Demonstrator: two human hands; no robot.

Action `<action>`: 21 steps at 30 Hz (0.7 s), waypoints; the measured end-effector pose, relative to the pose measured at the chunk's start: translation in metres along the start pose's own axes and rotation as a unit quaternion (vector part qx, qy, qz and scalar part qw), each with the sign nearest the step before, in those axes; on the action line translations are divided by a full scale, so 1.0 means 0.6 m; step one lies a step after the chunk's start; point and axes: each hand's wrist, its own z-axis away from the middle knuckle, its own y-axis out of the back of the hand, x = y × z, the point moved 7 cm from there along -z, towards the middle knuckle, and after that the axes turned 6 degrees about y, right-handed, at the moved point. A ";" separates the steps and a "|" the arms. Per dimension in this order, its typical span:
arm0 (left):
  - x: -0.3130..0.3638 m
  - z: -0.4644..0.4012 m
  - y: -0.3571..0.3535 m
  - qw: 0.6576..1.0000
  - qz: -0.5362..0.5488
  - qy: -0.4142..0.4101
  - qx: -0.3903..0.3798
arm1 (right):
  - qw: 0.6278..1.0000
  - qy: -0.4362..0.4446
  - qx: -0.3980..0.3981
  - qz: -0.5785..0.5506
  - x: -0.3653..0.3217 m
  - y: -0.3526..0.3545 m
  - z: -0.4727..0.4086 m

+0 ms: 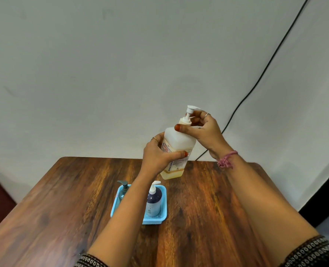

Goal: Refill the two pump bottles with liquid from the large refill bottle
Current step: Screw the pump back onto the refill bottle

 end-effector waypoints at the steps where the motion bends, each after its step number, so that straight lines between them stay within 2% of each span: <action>1: 0.000 0.000 0.000 1.000 -0.002 0.000 0.000 | 1.000 -0.009 -0.010 -0.008 0.002 -0.004 0.000; 5: 0.001 0.000 0.001 1.000 0.003 0.003 0.001 | 0.995 -0.015 -0.065 -0.069 0.006 -0.012 0.003; 9: 0.000 0.003 0.001 1.000 0.000 0.000 0.006 | 0.998 -0.015 0.012 -0.060 0.006 -0.017 0.005; 13: -0.001 0.003 0.002 1.000 0.006 0.005 0.009 | 0.993 -0.033 -0.068 -0.094 0.006 -0.030 0.009; 15: 0.000 0.003 0.004 1.000 0.006 0.005 0.011 | 0.990 -0.028 -0.073 -0.116 0.003 -0.027 0.011; 19: -0.003 0.005 -0.001 1.000 -0.003 0.004 0.010 | 0.998 -0.032 0.015 -0.050 0.012 -0.026 0.009; 21: -0.007 0.006 -0.003 1.000 0.001 0.009 0.011 | 0.999 -0.045 -0.008 -0.015 0.016 -0.031 0.012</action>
